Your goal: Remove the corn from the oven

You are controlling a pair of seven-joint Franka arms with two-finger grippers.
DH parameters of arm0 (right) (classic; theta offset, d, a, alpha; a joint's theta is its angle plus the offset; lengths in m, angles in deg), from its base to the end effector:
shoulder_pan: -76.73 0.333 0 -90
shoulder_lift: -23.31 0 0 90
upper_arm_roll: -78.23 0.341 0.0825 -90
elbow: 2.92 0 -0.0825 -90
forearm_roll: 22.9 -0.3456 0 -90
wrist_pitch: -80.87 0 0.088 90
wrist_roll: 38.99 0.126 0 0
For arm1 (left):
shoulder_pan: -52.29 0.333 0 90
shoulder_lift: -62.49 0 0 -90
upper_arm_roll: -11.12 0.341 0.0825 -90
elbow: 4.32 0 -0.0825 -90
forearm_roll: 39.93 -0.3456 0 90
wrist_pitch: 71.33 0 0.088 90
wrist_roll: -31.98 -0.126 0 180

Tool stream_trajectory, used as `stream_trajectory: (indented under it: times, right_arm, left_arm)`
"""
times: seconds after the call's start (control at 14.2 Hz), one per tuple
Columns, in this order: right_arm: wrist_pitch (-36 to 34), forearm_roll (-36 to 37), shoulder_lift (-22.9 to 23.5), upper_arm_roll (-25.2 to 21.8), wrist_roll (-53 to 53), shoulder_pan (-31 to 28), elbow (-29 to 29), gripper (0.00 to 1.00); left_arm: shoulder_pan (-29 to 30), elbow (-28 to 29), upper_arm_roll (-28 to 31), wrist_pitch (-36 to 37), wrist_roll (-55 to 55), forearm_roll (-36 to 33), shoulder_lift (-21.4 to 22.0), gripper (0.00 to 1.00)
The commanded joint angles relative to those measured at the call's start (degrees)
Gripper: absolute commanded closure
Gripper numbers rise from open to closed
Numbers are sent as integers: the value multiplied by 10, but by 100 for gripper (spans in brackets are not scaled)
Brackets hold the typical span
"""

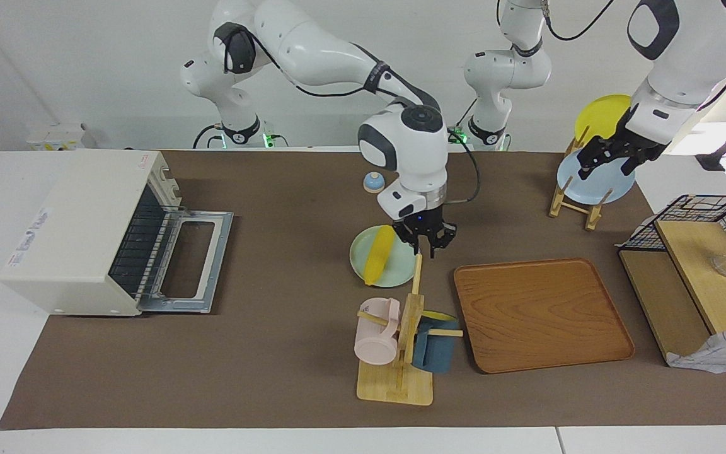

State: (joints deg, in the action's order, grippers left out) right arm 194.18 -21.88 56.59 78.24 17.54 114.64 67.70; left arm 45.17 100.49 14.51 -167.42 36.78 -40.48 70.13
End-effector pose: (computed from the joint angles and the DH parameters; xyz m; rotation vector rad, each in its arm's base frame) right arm 0.5679 0.4406 0.4600 -2.9882 0.4809 -0.1879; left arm 0.4745 -0.0280 0.5929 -3.1382 -0.0266 0.0297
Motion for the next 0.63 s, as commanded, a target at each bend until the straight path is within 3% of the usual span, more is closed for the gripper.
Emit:
stream_trajectory:
  times: [0.0, 0.14, 0.28, 0.35, 0.42, 0.56]
  right_arm:
    - [-60, 12, -108, 7, -116, -75, 131, 78]
    - [-42, 73, -179, 9, -205, -138, 267, 87]
    - [7, 79, -213, 9, -257, -186, 370, 100]
    - [47, 84, -229, 9, -286, -216, 418, 100]
    - [81, 87, -236, 9, -329, -257, 459, 100]
    - [95, 96, -220, 8, -350, -281, 469, 100]
  left_arm:
    - [-69, 180, -9, -143, 82, -2, 71, 0]
    - [-168, 208, -9, -240, 168, -2, 23, 0]
    - [-249, 197, -8, -331, 220, -2, -49, 0]
    - [-277, 185, -9, -369, 246, -2, -81, 0]
    - [-308, 169, -8, -398, 268, -2, -118, 0]
    - [-332, 123, -9, -428, 275, -2, -178, 0]
